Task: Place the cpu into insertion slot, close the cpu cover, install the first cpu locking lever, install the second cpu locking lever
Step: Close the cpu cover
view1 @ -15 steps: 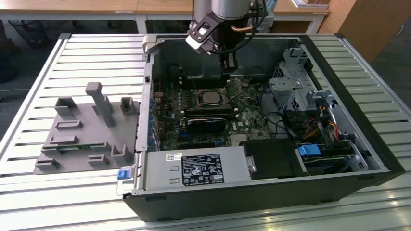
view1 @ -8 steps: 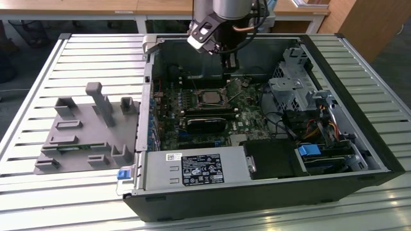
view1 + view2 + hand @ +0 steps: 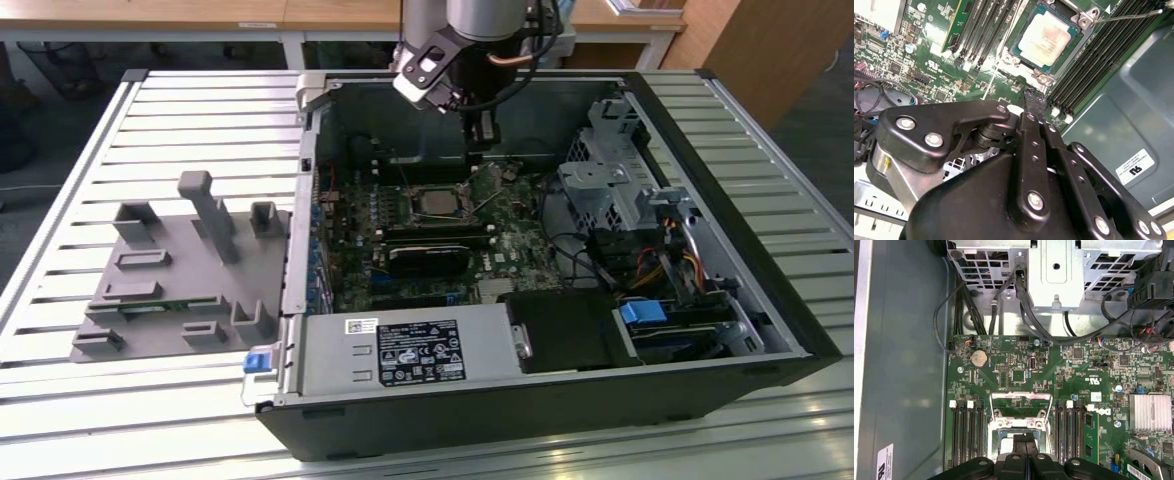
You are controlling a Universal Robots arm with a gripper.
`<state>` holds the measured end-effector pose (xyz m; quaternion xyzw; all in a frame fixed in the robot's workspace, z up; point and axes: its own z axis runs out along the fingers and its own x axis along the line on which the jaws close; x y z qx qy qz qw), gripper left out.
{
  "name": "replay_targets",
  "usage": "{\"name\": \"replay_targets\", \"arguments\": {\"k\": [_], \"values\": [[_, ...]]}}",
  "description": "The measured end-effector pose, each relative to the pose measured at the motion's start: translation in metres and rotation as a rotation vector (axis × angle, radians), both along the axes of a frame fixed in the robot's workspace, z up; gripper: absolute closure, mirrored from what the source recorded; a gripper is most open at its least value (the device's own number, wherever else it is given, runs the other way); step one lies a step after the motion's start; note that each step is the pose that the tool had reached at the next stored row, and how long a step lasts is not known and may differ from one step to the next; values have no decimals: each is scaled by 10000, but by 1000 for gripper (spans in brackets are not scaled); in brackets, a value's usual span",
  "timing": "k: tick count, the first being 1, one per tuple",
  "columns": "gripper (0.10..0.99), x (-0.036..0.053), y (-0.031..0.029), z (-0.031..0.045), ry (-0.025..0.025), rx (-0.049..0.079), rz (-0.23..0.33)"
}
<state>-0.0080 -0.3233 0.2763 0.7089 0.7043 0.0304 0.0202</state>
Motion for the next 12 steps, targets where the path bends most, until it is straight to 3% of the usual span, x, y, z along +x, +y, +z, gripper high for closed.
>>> {"name": "replay_targets", "arguments": {"k": [12], "values": [[980,67,0,0,4,0,0]]}}
